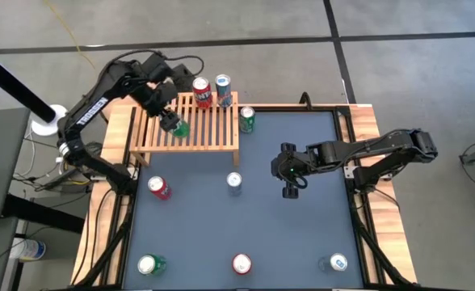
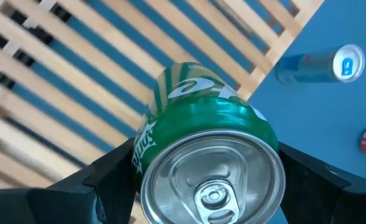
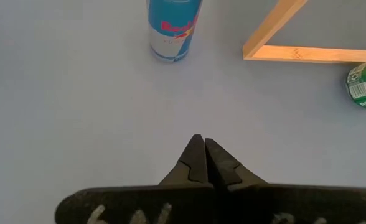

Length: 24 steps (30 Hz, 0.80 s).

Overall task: Place canned beverage on shelf
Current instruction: Put the middle right green soda can on the shelf

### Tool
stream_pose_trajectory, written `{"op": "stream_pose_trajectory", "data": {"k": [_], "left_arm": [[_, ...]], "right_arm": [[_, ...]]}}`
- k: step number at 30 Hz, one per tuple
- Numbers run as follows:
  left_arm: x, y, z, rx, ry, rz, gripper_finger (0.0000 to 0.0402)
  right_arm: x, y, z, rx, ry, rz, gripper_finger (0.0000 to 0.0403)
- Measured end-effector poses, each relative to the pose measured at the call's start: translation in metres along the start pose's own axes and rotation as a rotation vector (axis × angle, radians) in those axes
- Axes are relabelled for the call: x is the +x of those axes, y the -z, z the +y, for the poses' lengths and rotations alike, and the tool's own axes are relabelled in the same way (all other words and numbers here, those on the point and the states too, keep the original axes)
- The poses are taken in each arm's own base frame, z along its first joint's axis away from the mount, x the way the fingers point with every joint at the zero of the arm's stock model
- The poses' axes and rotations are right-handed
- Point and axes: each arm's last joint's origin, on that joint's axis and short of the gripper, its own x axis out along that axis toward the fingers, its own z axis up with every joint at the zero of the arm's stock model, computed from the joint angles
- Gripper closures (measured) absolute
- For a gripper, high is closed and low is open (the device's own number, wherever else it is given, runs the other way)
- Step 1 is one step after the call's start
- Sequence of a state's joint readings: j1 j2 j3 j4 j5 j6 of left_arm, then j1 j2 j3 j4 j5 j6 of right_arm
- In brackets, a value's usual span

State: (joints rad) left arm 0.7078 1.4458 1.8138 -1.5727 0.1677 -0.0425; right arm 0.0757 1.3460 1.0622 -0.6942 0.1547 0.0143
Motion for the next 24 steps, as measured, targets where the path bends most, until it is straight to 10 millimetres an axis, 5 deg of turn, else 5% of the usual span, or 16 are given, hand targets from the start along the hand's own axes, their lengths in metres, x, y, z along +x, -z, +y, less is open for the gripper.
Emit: {"op": "stream_pose_trajectory", "data": {"k": [24], "left_arm": [[0.016,0.013,0.003,-0.014,-0.014,0.071,0.0112]], "right_arm": [[0.000,-0.005,0.000,0.019,-0.001,-0.051,0.0403]]}}
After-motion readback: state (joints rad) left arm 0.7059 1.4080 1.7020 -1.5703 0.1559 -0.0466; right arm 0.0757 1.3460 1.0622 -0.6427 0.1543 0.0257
